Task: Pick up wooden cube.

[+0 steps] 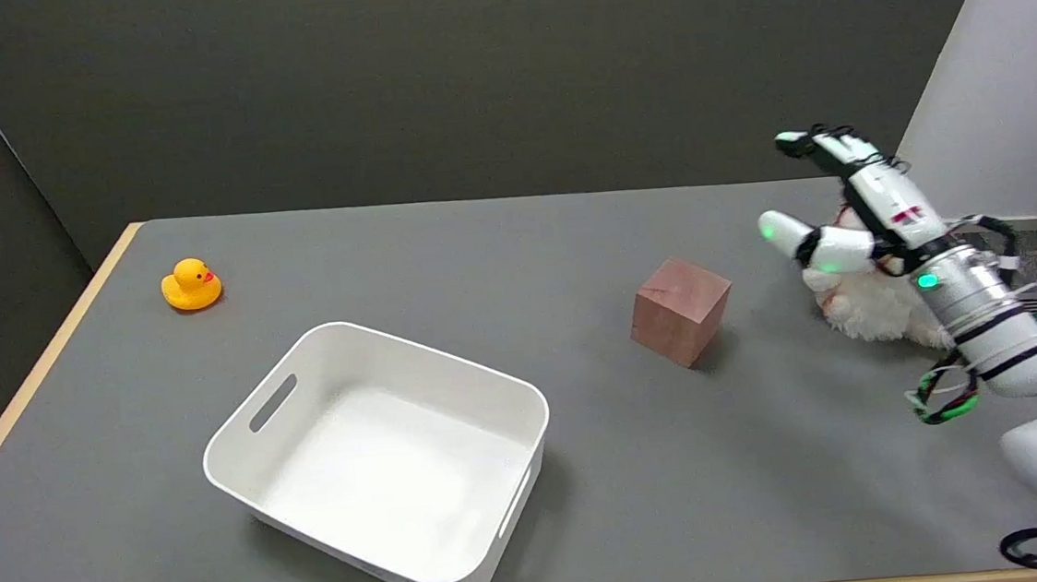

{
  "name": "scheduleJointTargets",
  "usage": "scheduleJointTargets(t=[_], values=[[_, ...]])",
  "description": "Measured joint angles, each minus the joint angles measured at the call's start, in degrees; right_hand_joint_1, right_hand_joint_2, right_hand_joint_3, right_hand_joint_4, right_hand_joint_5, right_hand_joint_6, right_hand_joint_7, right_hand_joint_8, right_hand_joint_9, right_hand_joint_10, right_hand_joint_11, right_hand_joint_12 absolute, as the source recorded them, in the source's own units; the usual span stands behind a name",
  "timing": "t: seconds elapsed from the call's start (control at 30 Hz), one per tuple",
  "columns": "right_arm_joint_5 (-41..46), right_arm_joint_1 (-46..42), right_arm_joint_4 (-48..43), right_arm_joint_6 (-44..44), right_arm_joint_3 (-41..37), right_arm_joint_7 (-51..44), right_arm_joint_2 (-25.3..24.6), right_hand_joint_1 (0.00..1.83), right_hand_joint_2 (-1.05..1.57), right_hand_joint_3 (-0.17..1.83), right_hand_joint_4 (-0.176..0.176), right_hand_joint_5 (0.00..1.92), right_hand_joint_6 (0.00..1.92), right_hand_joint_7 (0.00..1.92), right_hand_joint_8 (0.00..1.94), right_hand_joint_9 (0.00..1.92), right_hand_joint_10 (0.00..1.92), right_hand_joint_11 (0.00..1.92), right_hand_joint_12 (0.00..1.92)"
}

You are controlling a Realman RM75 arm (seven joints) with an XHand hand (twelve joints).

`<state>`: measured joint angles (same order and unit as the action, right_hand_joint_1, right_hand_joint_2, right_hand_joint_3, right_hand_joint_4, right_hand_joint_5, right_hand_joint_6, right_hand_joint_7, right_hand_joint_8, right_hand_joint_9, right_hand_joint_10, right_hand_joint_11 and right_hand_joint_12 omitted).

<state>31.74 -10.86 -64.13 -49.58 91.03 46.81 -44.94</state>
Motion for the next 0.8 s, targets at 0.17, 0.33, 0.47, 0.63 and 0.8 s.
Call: scheduleJointTargets(t=[0.17, 0.33, 0.47, 0.63, 0.8], values=[[2.54, -1.78, -7.88, 6.3, 0.34, -11.21, -2.5, 0.37, 0.65, 0.72, -0.135, 0.23, 0.44, 0.3, 0.43, 0.05, 0.81, 0.0, 0.71], [8.15, -3.04, -15.04, 10.34, 2.62, -26.88, -5.63, 0.37, 0.65, 0.73, -0.135, 0.24, 0.46, 0.33, 0.47, 0.09, 0.85, 0.0, 0.71], [13.54, -3.57, -19.55, 10.12, 6.26, -39.04, -7.63, 0.37, 0.65, 0.73, -0.136, 0.24, 0.46, 0.33, 0.48, 0.1, 0.86, 0.0, 0.7], [20.14, -3.94, -24.28, 6.99, 11.85, -52.13, -9.61, 0.4, 0.63, 0.8, -0.14, 0.23, 0.48, 0.31, 0.51, 0.11, 0.83, 0.0, 0.67], [25.29, -4.12, -27.59, 3.69, 16.28, -61.81, -11.13, 0.37, 0.65, 0.72, -0.137, 0.24, 0.45, 0.33, 0.48, 0.1, 0.86, 0.0, 0.67]])
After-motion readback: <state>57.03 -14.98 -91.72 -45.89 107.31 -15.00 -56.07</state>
